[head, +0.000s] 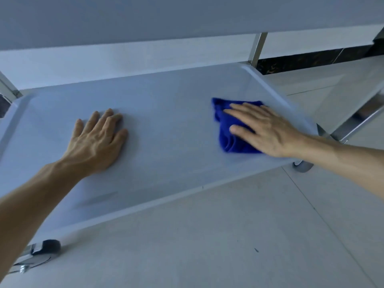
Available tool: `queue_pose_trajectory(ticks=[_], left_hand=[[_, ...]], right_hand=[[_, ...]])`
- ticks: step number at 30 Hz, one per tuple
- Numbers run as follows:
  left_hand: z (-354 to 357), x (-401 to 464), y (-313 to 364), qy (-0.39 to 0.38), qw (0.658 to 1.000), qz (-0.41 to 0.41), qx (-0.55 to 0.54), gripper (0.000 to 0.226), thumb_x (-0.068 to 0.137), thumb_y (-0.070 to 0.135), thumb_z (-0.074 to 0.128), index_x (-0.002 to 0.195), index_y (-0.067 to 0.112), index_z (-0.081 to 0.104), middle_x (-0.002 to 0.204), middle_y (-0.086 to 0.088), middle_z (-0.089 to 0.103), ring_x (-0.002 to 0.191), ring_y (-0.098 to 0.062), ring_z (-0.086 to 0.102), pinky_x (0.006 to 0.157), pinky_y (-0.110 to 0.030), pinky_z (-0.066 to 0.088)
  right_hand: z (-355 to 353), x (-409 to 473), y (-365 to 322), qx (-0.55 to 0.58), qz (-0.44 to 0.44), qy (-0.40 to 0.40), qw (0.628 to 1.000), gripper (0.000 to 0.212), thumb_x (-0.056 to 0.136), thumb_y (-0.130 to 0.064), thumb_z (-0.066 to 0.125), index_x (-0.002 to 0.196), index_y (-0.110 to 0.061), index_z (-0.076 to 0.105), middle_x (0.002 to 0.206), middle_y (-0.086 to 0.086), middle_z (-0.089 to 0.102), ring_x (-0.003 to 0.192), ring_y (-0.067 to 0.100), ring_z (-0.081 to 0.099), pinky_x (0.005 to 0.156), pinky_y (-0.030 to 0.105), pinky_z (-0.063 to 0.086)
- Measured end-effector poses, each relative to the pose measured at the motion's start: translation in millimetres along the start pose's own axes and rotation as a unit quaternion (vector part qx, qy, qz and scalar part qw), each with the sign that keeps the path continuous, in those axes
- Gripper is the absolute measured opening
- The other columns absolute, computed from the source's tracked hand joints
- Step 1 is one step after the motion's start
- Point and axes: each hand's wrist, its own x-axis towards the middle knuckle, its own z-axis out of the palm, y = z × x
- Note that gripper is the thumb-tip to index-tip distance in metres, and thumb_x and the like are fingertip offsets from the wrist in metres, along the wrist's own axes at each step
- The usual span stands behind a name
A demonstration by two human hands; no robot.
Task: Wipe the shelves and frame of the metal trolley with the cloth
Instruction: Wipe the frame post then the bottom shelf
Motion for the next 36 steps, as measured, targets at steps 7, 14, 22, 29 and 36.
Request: queue_pose_trajectory(ticks=[7,14,22,29,36], left_hand=[[-7.2,5.6,54.3,0.023,0.996,0.069,-0.050,0.045,0.100,0.034,0.036,0.140,0.016,0.049,0.160,-0.008,0.030,0.148,-0.027,0.025,0.119,-0.055,0.012],[21.3,1.8,81.5,-0.022,0.999,0.034,0.018,0.066,0.095,0.058,0.003,0.156,0.034,0.007,0.167,0.003,0.003,0.153,-0.030,0.002,0.118,-0.061,0.004],[18.4,-0.9,82.1,-0.034,0.998,0.036,0.025,0.070,0.092,0.061,-0.003,0.157,0.035,0.002,0.167,0.006,-0.002,0.153,-0.027,-0.002,0.119,-0.058,0.001],[18.2,0.2,85.5,-0.037,0.998,0.032,0.028,0.067,0.094,0.060,-0.001,0.157,0.035,0.002,0.167,0.007,-0.003,0.153,-0.025,-0.004,0.120,-0.057,-0.001],[11.0,-9.0,81.2,-0.034,0.997,0.038,0.049,0.071,0.090,0.058,-0.005,0.156,0.035,0.003,0.166,0.006,0.001,0.152,-0.027,0.003,0.118,-0.054,0.008]], right_hand=[[11.6,37.7,-5.3,0.042,0.179,0.040,0.982,0.058,0.096,-0.052,0.025,0.153,-0.040,0.025,0.166,-0.013,0.017,0.153,0.022,0.015,0.121,0.055,0.008],[15.4,-38.3,-79.3,0.026,-0.069,0.022,0.997,0.066,0.093,-0.066,0.023,0.154,-0.041,0.028,0.165,-0.018,0.021,0.154,0.016,0.015,0.124,0.047,0.009],[-10.0,-66.8,43.8,0.031,0.027,0.047,0.998,0.056,0.095,-0.049,0.028,0.149,-0.038,0.039,0.161,-0.017,0.031,0.151,0.010,0.024,0.123,0.040,0.017],[6.2,-8.0,-11.6,0.006,0.139,0.022,0.990,0.072,0.092,-0.074,0.022,0.155,-0.039,0.021,0.167,-0.016,0.015,0.154,0.022,0.014,0.122,0.053,0.008],[19.4,-64.0,-47.7,-0.043,-0.192,0.029,0.980,0.072,0.094,-0.072,0.036,0.156,-0.037,0.025,0.166,-0.012,0.021,0.154,0.018,0.014,0.125,0.049,0.012]])
